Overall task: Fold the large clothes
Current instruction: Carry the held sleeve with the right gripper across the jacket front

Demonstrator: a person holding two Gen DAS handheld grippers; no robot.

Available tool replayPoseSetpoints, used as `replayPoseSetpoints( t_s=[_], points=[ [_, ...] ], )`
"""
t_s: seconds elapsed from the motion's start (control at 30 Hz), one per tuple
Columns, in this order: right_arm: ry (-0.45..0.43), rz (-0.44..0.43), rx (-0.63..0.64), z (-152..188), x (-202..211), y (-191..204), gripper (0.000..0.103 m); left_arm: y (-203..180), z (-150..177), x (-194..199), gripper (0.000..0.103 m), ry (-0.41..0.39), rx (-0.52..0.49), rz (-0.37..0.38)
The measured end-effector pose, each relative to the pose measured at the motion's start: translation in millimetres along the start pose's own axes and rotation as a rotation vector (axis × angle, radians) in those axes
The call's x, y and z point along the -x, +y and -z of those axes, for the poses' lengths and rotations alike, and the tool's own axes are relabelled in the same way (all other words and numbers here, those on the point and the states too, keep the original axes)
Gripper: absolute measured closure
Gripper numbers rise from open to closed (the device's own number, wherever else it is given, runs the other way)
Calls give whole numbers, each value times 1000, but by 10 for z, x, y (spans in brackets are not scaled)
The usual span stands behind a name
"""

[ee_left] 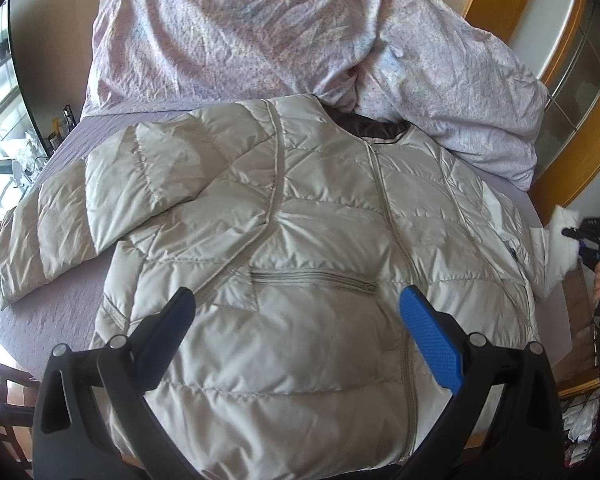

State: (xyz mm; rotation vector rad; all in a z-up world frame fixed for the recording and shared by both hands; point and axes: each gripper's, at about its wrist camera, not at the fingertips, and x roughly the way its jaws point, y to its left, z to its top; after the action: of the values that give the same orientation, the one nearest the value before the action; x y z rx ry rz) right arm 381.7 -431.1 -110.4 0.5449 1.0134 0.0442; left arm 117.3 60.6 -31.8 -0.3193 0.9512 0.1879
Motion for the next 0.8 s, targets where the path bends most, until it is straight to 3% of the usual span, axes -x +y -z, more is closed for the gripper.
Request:
replayPoseSetpoints(
  t_s=[0.3,0.8],
  points=[
    [137,11,257,486,-686,1475,88,433,15,118,2,-16,51,-28],
    [272,-122,433,1359,-1119,2709,88,1022,112,264,2,-27,159,-85]
  ],
)
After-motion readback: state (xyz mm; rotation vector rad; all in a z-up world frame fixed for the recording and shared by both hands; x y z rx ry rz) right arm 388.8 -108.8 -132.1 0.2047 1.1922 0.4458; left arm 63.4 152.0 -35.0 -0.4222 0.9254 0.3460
